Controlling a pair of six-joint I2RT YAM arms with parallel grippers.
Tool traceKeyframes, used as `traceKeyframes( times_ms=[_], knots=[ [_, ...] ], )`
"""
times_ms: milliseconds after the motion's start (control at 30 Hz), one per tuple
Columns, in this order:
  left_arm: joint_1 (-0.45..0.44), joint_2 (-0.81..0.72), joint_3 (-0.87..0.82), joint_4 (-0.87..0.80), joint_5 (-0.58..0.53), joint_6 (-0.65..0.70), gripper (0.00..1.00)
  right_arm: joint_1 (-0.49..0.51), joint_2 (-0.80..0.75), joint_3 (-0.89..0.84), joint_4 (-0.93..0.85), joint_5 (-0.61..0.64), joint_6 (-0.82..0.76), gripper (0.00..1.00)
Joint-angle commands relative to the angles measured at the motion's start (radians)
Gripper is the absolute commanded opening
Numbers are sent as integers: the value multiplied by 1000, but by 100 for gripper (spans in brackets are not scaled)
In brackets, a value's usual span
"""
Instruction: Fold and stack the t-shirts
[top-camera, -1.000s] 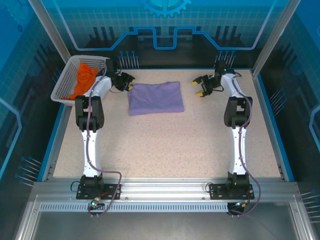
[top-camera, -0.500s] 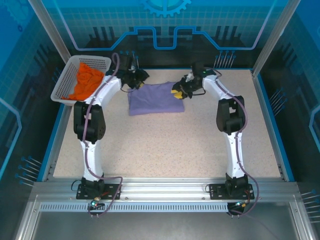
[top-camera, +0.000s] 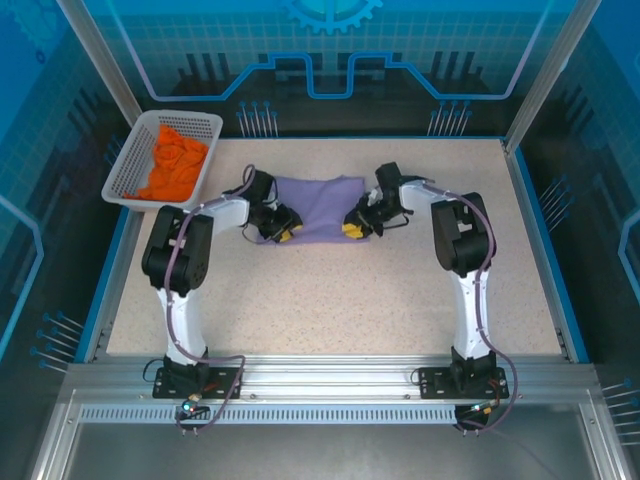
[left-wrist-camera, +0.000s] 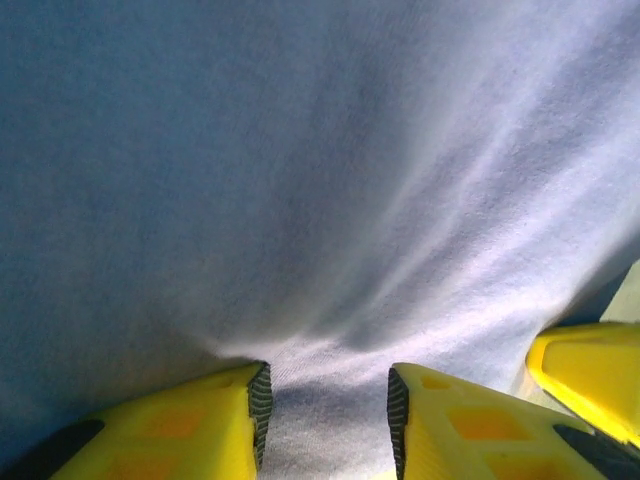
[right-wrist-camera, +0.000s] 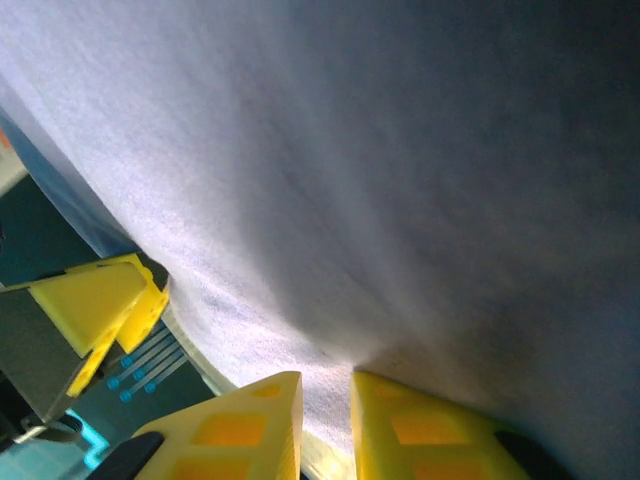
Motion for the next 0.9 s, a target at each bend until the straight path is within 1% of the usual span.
traceKeyframes(
  times_ms=[0, 133, 233, 300, 400, 467, 533, 600, 667, 800, 867],
  knots=[
    [-7, -84, -168, -72, 27, 73, 39, 25, -95, -193, -12, 68, -66, 21],
    [-12, -229, -323, -96, 46, 102, 39, 41, -243, -411, 6, 86, -105, 21],
    [-11, -346, -399, -143, 42, 114, 42, 67, -346, -530, 4, 90, -130, 26],
    [-9, -426, -401, -209, 29, 123, 47, 81, -410, -582, 5, 79, -142, 37],
    [18, -523, -347, -286, 16, 116, 54, 80, -528, -605, 12, 77, -150, 50],
    [45, -546, -288, -303, 10, 108, 58, 69, -601, -589, 19, 71, -152, 54],
    [61, -516, -200, -317, 16, 131, 63, 45, -653, -562, 33, 67, -142, 56],
    [72, -435, -92, -346, 40, 186, 67, -1, -683, -530, 54, 64, -126, 58],
    [79, -341, 5, -380, 64, 245, 68, -56, -692, -497, 75, 74, -117, 58],
    [97, -173, 152, -400, 56, 347, 68, -130, -648, -437, 62, 184, -158, 61],
    [101, -84, 225, -409, 32, 395, 68, -143, -588, -403, 73, 189, -207, 61]
  ],
)
